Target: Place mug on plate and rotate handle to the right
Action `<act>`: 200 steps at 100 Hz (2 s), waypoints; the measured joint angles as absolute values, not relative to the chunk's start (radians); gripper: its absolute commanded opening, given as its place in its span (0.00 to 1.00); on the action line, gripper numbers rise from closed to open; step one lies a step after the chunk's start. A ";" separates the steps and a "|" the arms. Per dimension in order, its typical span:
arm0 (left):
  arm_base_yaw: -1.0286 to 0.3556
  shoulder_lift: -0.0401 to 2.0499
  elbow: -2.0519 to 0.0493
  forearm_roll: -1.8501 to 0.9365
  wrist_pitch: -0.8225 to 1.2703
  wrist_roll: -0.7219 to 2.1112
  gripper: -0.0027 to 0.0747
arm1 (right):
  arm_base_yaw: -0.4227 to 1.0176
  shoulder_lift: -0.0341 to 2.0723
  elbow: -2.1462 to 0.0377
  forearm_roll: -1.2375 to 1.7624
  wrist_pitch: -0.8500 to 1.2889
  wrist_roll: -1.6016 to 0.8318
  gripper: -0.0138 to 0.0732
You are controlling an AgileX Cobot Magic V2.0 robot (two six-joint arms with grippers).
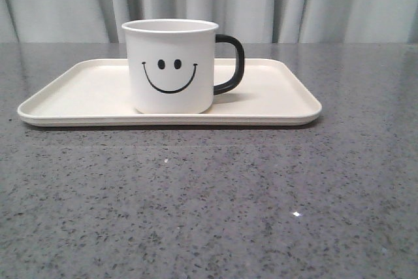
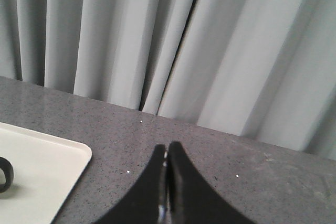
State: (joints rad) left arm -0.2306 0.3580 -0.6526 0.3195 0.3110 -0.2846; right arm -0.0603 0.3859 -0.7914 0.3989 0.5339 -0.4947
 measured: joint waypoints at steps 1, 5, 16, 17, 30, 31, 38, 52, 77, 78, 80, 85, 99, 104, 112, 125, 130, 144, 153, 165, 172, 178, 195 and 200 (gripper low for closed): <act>-0.224 0.342 -0.624 0.317 0.299 -0.285 0.01 | -0.060 0.386 -0.791 0.399 0.534 -0.495 0.03; -0.208 0.302 -0.540 0.302 0.237 -0.285 0.01 | -0.060 0.386 -0.791 0.399 0.534 -0.495 0.03; -0.163 0.178 -0.359 0.250 0.152 -0.285 0.01 | -0.060 0.386 -0.791 0.399 0.534 -0.495 0.03; -0.161 0.164 -0.338 0.247 0.146 -0.285 0.01 | -0.060 0.386 -0.791 0.399 0.534 -0.495 0.03; -0.098 0.060 -0.200 0.214 0.127 -0.285 0.01 | -0.060 0.386 -0.791 0.399 0.534 -0.495 0.03; -0.094 0.051 -0.190 0.214 0.127 -0.285 0.01 | -0.060 0.386 -0.791 0.399 0.534 -0.495 0.03; -0.055 0.017 -0.154 0.209 0.123 -0.285 0.01 | -0.060 0.386 -0.791 0.399 0.534 -0.495 0.03; -0.010 -0.004 -0.118 0.205 0.112 -0.285 0.01 | -0.060 0.386 -0.791 0.399 0.534 -0.495 0.03; -0.008 -0.004 -0.061 0.201 0.089 -0.285 0.01 | -0.060 0.386 -0.791 0.399 0.534 -0.495 0.03; -0.008 -0.004 -0.057 0.201 0.089 -0.285 0.01 | -0.060 0.386 -0.791 0.399 0.534 -0.495 0.03; -0.008 -0.004 -0.051 0.201 0.086 -0.285 0.01 | -0.060 0.386 -0.791 0.399 0.534 -0.495 0.03; -0.008 -0.004 -0.036 0.198 0.078 -0.285 0.01 | -0.060 0.386 -0.791 0.399 0.534 -0.495 0.03; -0.008 -0.004 0.001 0.178 0.047 -0.285 0.01 | -0.060 0.386 -0.791 0.399 0.534 -0.495 0.03; -0.008 -0.004 0.001 0.171 0.028 -0.285 0.01 | -0.060 0.386 -0.791 0.399 0.534 -0.495 0.03; -0.008 -0.004 0.001 0.169 0.026 -0.285 0.01 | -0.060 0.386 -0.791 0.399 0.534 -0.495 0.03; -0.008 -0.004 0.001 0.167 0.042 -0.285 0.01 | -0.060 0.386 -0.791 0.399 0.534 -0.495 0.03; -0.008 -0.004 0.001 0.166 0.049 -0.285 0.01 | -0.060 0.386 -0.791 0.399 0.534 -0.495 0.03; -0.008 -0.004 0.001 0.166 0.087 -0.285 0.01 | -0.060 0.386 -0.791 0.399 0.534 -0.495 0.03; -0.008 -0.004 0.001 0.178 0.094 -0.285 0.01 | -0.060 0.386 -0.791 0.399 0.534 -0.495 0.03; -0.008 -0.004 0.001 0.191 0.093 -0.285 0.01 | -0.060 0.386 -0.791 0.399 0.534 -0.495 0.03; -0.008 -0.004 0.001 0.193 0.093 -0.285 0.01 | -0.060 0.386 -0.791 0.399 0.534 -0.495 0.03; -0.008 -0.004 0.001 0.193 0.093 -0.285 0.01 | -0.060 0.386 -0.791 0.399 0.534 -0.495 0.03; -0.008 -0.004 0.001 0.193 0.103 -0.285 0.01 | -0.060 0.386 -0.791 0.399 0.534 -0.495 0.03; -0.008 -0.004 0.001 0.193 0.104 -0.285 0.01 | -0.060 0.386 -0.791 0.399 0.534 -0.495 0.03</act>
State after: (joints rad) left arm -0.0084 -0.0044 0.0008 0.1935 0.1039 -0.2846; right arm -0.0603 0.3859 -0.7914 0.3989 0.5339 -0.4947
